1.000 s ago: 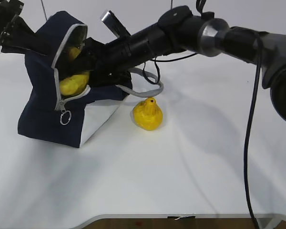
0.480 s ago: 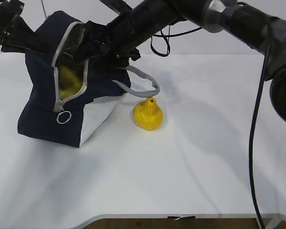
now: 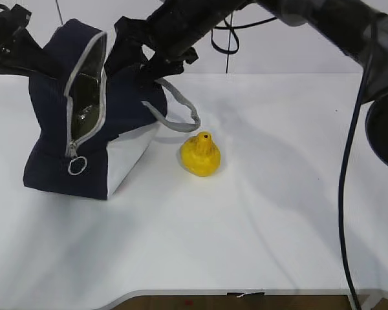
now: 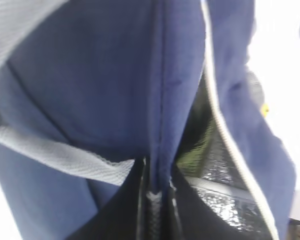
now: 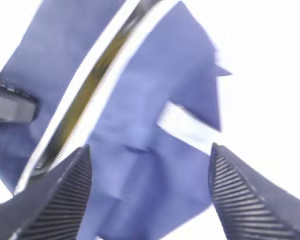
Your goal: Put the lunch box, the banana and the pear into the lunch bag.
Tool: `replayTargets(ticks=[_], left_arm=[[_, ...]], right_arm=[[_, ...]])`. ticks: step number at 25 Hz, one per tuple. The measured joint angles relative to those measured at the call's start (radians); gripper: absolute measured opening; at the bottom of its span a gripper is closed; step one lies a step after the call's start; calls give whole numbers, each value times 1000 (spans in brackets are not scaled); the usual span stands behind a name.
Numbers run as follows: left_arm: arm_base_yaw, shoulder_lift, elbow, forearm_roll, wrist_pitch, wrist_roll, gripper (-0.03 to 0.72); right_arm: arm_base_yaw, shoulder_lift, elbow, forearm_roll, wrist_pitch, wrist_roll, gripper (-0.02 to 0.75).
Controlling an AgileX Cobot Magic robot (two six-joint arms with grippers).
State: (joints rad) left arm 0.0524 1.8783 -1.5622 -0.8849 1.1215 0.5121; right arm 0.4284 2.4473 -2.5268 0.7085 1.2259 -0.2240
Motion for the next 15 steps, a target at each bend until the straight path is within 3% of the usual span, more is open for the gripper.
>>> replayTargets(ticks=[6,15], left_arm=[[0,0,0,88,0,-12,16],[19,0,0,173,-6,-60,16]], right_arm=[[0,0,-135,-166,19,88,575],[0,-15,-147,-214,26,132,575]])
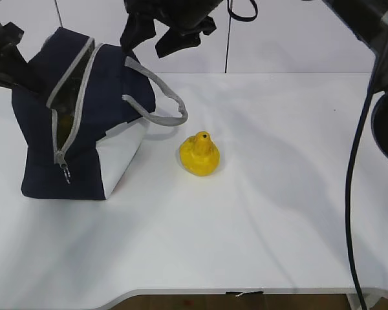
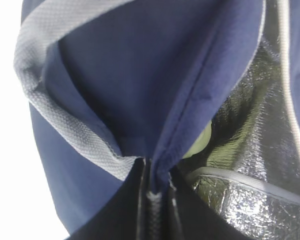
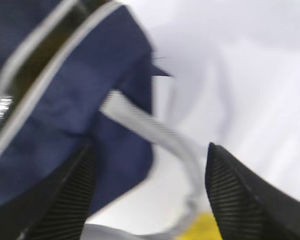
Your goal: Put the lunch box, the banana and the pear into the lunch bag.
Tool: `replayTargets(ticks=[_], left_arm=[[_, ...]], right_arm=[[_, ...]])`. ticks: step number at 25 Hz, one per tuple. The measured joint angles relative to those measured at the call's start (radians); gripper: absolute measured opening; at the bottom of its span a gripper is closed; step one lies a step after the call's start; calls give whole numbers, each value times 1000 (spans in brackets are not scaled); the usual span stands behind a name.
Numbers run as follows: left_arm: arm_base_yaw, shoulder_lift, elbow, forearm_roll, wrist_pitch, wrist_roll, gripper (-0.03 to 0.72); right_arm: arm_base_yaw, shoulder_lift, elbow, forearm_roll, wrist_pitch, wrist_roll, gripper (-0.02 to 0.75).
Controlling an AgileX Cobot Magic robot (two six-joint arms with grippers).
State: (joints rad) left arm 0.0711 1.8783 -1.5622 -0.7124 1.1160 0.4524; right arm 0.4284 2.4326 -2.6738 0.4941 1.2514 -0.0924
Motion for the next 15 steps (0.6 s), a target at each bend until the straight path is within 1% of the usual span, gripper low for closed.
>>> replayTargets(ticks=[5,7,10,11,13,15], left_arm=[[22,0,0,18,0,-14,16],[26,0,0,21,0,-18,16],[28,0,0,23,4,-22,16],[28,0,0,23,8,-22,16],[28,0,0,23,15,-24,16],[28,0,0,23,26,-26,16]], right_arm=[[0,-33,14,-87,4,6,568],[0,-50,26,-170,4,8,550],[0,-66,33,-331,6,10,512],[-2,-68,33,-361,7,20,502],[-4,-77,37,-398,7,41,486],[-4,-94,60,-406,7,61,473]])
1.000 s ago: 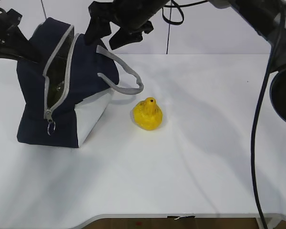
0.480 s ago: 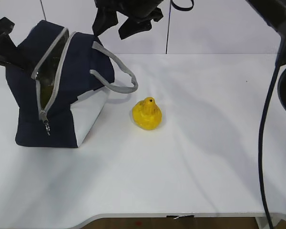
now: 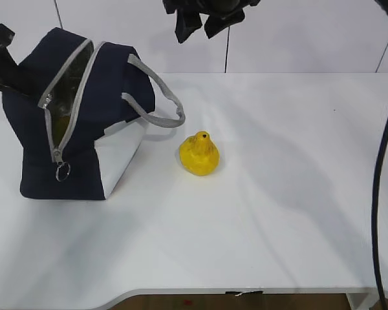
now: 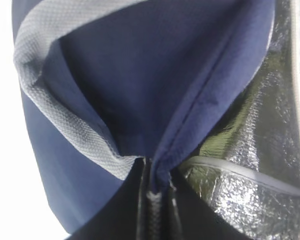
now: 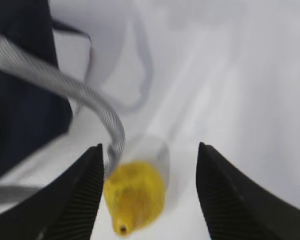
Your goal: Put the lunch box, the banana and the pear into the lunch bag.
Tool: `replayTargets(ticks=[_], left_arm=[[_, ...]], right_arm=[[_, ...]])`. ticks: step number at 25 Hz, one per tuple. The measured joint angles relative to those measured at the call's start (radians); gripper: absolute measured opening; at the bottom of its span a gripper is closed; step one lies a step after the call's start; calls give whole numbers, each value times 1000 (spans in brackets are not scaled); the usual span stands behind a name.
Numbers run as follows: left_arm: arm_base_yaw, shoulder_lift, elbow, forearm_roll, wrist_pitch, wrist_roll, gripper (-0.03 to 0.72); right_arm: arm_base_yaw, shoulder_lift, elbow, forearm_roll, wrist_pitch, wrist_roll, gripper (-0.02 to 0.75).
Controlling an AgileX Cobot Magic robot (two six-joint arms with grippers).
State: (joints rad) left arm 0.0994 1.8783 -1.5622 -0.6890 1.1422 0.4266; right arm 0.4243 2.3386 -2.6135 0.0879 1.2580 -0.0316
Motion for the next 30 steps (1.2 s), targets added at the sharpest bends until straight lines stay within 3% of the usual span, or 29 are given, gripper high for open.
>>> replayTargets(ticks=[12,30], left_arm=[[0,0,0,0,35,-6,16],[0,0,0,2,52,-6,16]], right_arm=[[0,-215,499,-11,0,21,466],[4,-180,513,58,-8,-46,465]])
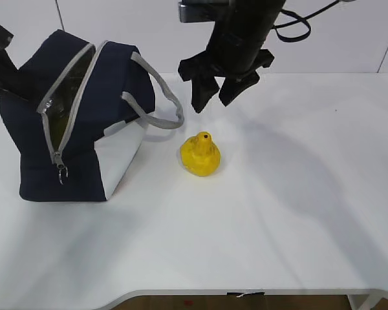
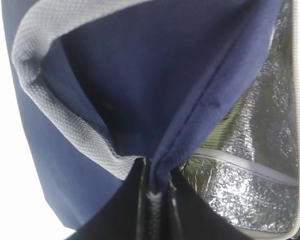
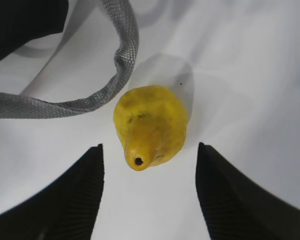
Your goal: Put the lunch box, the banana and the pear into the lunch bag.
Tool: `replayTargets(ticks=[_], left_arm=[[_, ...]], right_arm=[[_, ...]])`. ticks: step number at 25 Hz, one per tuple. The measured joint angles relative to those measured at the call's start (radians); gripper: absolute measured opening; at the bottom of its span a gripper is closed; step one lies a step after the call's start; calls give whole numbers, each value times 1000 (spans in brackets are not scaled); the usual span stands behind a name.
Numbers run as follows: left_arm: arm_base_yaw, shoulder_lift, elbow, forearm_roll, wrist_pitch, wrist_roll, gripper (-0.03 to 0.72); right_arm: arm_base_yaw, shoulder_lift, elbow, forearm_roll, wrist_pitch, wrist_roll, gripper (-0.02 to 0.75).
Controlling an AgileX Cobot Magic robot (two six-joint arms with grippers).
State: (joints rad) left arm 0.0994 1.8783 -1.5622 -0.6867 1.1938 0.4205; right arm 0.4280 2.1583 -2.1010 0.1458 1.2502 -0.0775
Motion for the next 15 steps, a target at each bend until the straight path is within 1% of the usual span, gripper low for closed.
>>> replayTargets(ticks=[6,15], left_arm=[[0,0,0,0,0,0,16],[0,0,0,1,2,0,16]], right_arm=[[8,40,0,2,-2,4,539],[8,86,0,0,-6,6,548]])
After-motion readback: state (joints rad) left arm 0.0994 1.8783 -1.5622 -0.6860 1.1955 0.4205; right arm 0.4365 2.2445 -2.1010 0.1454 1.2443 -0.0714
